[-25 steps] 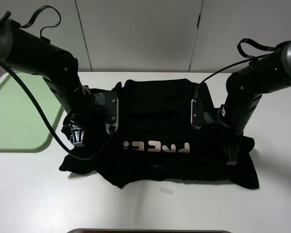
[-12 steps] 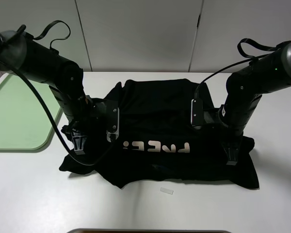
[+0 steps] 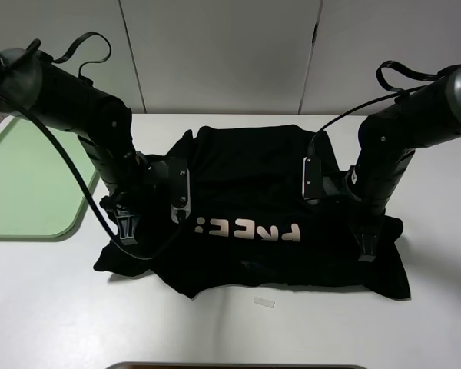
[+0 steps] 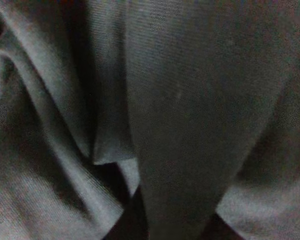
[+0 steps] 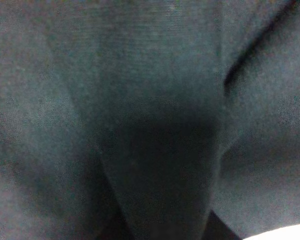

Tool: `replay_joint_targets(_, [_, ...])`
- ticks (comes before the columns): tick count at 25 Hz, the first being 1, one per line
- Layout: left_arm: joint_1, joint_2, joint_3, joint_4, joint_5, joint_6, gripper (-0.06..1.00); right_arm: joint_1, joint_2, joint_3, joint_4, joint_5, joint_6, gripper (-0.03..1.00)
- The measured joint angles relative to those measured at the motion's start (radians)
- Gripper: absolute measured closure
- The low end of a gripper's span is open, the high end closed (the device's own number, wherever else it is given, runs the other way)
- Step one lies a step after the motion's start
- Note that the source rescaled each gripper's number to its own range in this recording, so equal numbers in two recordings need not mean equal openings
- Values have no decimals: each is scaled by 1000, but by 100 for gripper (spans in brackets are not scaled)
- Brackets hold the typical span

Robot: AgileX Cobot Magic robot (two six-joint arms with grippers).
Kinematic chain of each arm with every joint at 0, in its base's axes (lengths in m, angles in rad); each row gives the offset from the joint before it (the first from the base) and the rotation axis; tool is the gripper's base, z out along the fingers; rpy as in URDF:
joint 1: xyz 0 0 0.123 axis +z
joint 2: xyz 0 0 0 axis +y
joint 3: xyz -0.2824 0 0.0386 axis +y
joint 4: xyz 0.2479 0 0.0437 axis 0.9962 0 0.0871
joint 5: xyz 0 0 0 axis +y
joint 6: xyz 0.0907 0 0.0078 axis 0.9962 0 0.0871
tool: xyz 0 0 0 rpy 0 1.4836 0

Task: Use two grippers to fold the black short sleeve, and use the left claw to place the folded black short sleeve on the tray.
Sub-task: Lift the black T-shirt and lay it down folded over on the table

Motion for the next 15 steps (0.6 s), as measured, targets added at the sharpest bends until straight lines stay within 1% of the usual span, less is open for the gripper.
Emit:
replay_joint_targets(5, [0,0,0,-61,-2,-41,94,0,0,0,3,0,0,96])
replay_joint_targets(9, [0,0,0,-61,27,-44,94,0,0,0,11,-6,34,96])
replay_joint_targets(12, [0,0,0,-61,71,-45,94,0,0,0,19,-10,73,96])
replay_joint_targets(15, [0,-2,0,-61,125,-45,94,0,0,-7,22,-4,87,96])
